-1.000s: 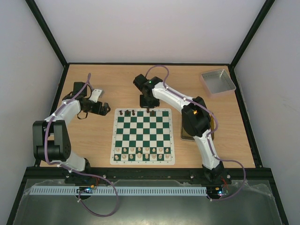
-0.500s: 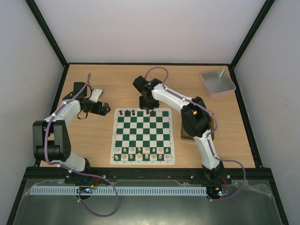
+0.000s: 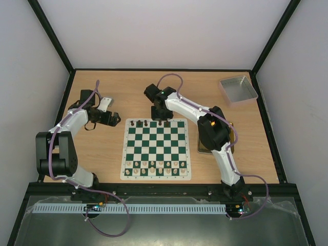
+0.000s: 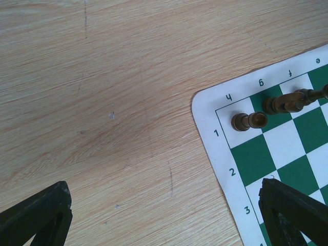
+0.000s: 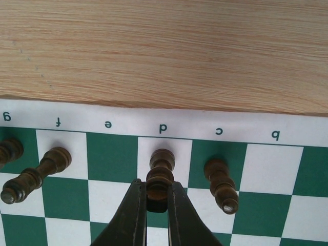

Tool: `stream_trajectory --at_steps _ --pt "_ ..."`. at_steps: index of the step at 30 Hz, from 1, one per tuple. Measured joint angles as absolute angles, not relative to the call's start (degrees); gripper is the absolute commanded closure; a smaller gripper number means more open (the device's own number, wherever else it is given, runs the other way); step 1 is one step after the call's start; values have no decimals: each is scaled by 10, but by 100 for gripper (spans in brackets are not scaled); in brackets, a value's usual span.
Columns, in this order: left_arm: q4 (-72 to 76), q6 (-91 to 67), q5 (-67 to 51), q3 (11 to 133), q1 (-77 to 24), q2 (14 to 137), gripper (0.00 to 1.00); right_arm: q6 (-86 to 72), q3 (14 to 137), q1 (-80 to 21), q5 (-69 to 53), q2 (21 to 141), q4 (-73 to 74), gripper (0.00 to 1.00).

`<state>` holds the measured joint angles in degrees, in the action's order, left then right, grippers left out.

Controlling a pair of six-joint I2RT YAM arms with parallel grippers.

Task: Set up the chess pieces on the board
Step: Place the chess piece on the chessboard.

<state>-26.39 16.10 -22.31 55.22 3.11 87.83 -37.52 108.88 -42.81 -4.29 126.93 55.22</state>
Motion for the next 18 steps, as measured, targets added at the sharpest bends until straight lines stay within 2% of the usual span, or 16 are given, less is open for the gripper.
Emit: stream_trajectory --at_steps 12,18 --pt "-264 161 -223 552 31 878 1 -375 1064 -431 -43 1256 543 94" --pt "-264 161 -223 552 31 878 1 -376 1063 -431 -44 1255 538 90"
